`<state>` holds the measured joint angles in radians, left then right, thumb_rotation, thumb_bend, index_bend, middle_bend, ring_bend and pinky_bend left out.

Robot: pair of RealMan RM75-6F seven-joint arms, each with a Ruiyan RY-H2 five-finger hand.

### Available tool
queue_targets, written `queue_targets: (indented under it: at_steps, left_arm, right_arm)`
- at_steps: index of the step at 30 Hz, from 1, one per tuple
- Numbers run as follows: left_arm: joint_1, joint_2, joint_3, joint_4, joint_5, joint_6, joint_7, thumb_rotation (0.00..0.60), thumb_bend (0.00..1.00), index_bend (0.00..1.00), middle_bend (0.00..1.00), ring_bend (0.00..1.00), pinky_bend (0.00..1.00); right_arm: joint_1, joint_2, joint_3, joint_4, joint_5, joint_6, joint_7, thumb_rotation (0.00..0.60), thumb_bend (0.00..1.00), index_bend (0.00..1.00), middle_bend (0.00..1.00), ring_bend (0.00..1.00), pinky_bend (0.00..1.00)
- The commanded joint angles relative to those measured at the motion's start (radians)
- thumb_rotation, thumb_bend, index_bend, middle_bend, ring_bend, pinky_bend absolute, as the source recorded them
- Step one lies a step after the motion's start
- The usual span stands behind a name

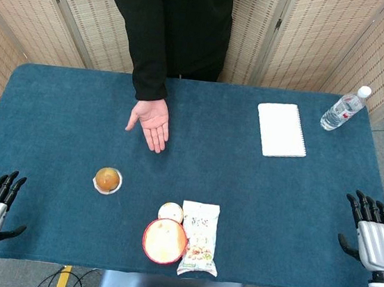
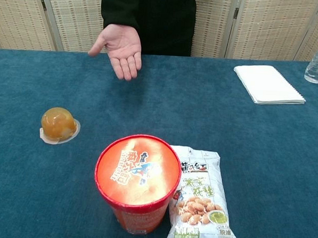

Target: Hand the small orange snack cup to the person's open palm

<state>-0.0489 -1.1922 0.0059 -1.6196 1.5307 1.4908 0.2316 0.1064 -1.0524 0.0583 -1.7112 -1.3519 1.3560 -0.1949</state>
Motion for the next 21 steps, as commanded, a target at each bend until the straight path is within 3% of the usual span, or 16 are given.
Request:
queue_targets:
  at_steps: [1,11,15,21]
  left_arm:
    - [0.0,-0.001,0.001,0.0,0.001,0.0,0.001,0.6,0.13,0.0,0.0,0.0,0.2]
    - [-0.018,0.004,0.006,-0.021,0.047,-0.002,0.001,0.6,0.13,0.0,0.0,0.0,0.2]
    - [-0.079,0.031,-0.017,-0.031,0.04,-0.081,-0.043,0.6,0.13,0.03,0.03,0.07,0.22]
    - [-0.223,0.063,-0.051,-0.038,0.028,-0.281,-0.171,0.6,0.13,0.09,0.07,0.1,0.26]
  right_arm:
    - [0.001,0.001,0.0,0.0,-0.001,-0.001,0.001,0.6,0.27,0.0,0.0,0.0,0.0]
    - [-0.012,0.012,-0.014,-0.009,-0.056,0.032,0.033,0.6,0.27,0.0,0.0,0.0,0.0]
    - [-0.014,0.018,-0.014,-0.009,-0.072,0.042,0.05,0.6,0.27,0.0,0.0,0.0,0.0]
    - [-0.029,0.025,-0.018,-0.006,-0.112,0.084,0.072,0.6,0.28,0.0,0.0,0.0,0.0]
